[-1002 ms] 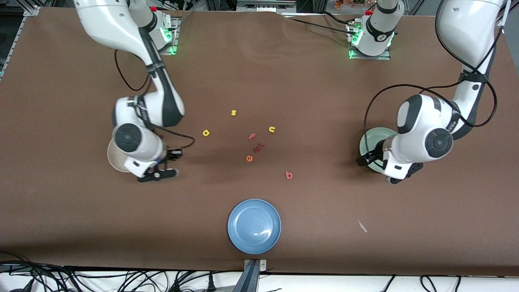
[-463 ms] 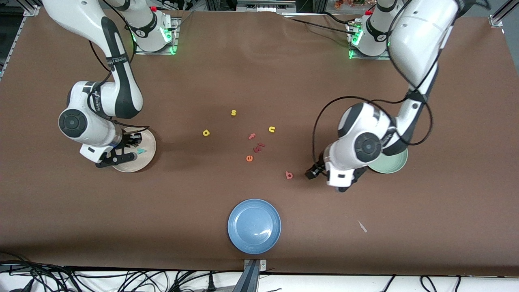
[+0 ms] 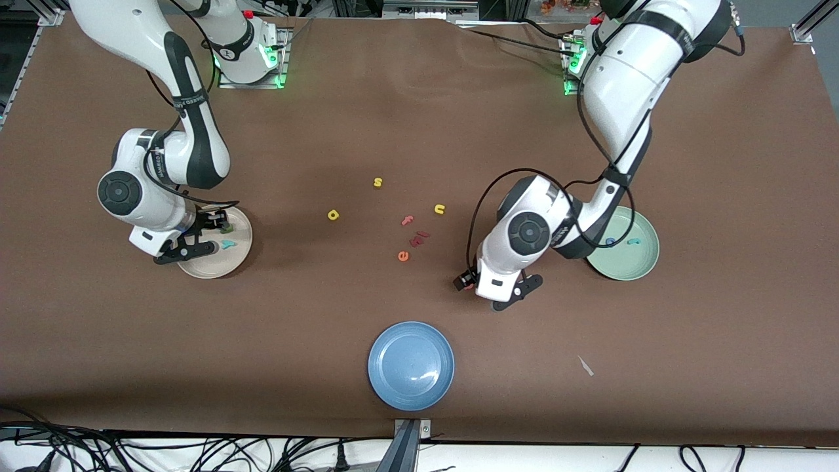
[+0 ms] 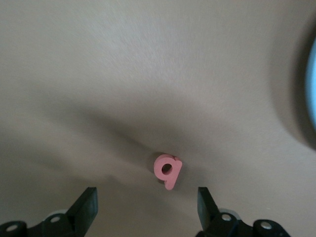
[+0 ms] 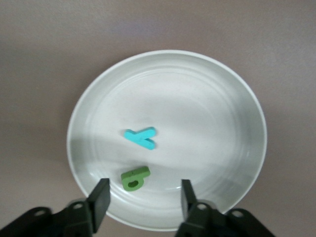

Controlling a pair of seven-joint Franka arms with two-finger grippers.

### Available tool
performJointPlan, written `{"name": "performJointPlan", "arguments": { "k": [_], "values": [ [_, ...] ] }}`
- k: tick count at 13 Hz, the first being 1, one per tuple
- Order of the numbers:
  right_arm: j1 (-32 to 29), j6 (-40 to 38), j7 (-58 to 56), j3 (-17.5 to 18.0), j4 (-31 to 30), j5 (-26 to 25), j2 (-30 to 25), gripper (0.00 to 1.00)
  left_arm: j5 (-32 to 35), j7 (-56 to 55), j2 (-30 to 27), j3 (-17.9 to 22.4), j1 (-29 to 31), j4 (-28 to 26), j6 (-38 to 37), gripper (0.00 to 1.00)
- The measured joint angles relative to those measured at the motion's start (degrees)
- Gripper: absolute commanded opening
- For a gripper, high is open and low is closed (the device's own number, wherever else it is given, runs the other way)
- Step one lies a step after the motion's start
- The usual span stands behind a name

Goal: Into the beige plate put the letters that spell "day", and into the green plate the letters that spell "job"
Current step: 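Reach the right gripper to the yellow d while the left gripper reaches the pink q, then grasp the yellow d with the right gripper while the left gripper grasps the pink q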

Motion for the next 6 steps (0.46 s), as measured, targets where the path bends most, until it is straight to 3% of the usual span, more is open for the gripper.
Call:
{"name": "performJointPlan", "arguments": {
  "k": [2, 6],
  "values": [
    [0.1, -2.4, 8.2, 3.3, 1.8, 0.1, -0.8, 1.00, 0.0, 0.4, 1.7, 0.0, -0.6, 1.4, 0.2, 0.80],
    [0.6, -1.5, 26.8, 11.6, 2.7, 0.7, -1.3, 1.00, 0.1, 6.3, 4.8, 1.1, -1.1, 6.8, 0.2, 0.81]
  ]
}}
